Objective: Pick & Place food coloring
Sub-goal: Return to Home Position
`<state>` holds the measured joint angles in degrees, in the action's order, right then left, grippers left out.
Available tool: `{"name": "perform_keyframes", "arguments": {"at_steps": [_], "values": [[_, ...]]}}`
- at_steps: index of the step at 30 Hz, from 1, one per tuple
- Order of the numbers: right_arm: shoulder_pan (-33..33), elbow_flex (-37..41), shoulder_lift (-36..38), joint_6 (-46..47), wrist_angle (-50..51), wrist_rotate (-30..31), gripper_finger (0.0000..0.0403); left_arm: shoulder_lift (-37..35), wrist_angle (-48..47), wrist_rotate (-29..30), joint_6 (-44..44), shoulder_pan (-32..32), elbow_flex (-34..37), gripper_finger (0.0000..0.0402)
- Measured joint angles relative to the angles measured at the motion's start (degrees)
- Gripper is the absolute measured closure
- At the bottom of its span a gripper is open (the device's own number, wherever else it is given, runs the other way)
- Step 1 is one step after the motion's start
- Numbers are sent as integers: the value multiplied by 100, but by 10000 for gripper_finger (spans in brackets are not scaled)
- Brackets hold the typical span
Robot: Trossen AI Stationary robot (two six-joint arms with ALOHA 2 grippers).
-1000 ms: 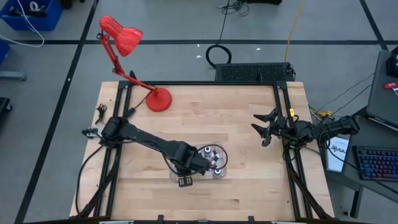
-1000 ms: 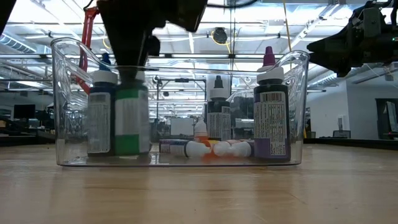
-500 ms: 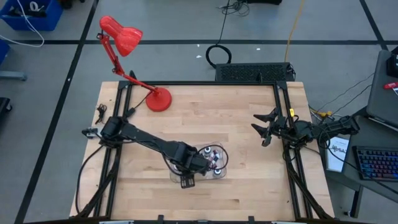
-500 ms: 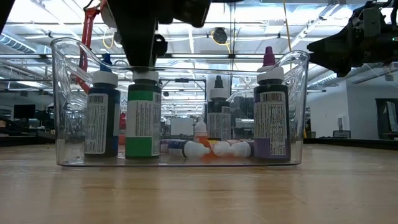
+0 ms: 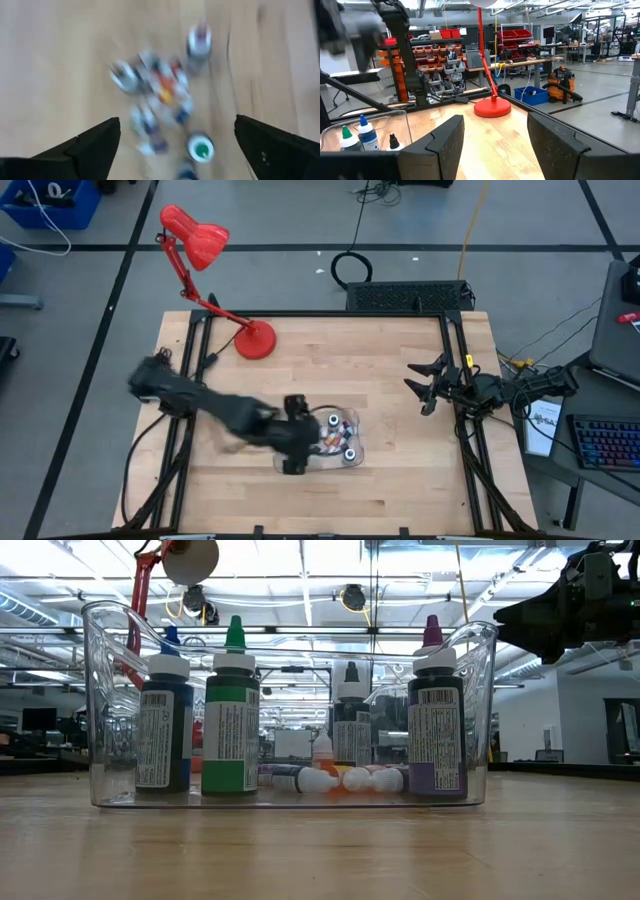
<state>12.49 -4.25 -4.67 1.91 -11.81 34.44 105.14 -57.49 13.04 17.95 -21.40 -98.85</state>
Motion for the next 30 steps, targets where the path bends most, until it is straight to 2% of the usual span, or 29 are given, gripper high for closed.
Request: {"name": "perform_keyframes", "arguments": {"at_steps": [3,6,9,13,17,19,23,30], "values": [[-1,0,-1,-1,1,-1,195,-809,609,1252,-564,-402,348,29],[0,0,-2,-1,-1,-2,196,-1983,1968,1823,-1104,-615,1713,41],[-2,0,-2,0,-1,0,197,-3488,3624,1857,-1245,-435,3838,48],[0,0,-1,0,-1,0,195,-5606,5681,1758,-870,291,6598,50],[-2,0,-2,-2,-1,-2,197,-7435,7098,502,-1054,874,8352,46],[-2,0,0,-2,-7,0,197,-8123,7456,-12,-1196,1014,8887,44],[0,0,-2,-1,-1,-1,196,-9072,7245,-254,-1185,1087,9372,46],[0,0,0,-2,-1,0,195,-9469,6799,-256,-1357,1035,9617,43]]}}
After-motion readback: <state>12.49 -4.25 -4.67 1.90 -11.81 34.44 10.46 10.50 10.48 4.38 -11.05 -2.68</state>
